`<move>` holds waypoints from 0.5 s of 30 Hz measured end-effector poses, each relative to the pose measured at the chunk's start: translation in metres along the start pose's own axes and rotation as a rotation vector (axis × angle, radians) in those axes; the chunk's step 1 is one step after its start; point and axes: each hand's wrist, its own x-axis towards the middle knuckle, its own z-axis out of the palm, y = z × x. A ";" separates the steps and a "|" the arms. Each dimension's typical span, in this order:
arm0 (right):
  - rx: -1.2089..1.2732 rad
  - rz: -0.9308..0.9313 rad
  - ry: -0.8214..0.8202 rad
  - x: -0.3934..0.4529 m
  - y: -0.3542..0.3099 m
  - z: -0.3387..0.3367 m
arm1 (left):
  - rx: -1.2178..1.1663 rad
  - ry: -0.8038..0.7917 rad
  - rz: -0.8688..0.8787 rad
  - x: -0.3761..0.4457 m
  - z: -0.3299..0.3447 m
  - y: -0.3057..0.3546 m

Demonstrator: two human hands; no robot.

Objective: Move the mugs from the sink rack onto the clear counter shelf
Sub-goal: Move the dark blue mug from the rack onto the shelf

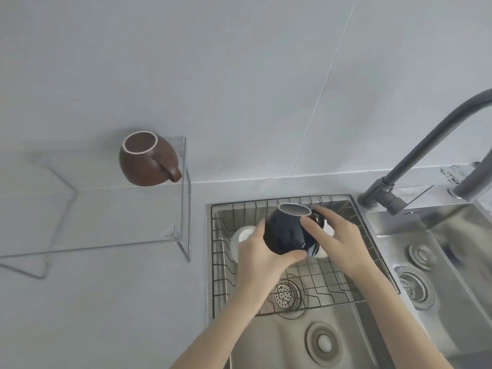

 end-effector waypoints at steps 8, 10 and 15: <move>0.105 -0.369 -0.092 0.002 -0.131 0.074 | -0.040 0.314 0.197 -0.020 -0.148 0.011; 0.097 -0.382 -0.104 0.001 -0.142 0.094 | -0.032 0.328 0.193 -0.018 -0.167 0.002; 0.126 -0.388 -0.082 -0.005 -0.160 0.145 | 0.002 0.283 0.156 -0.010 -0.220 -0.025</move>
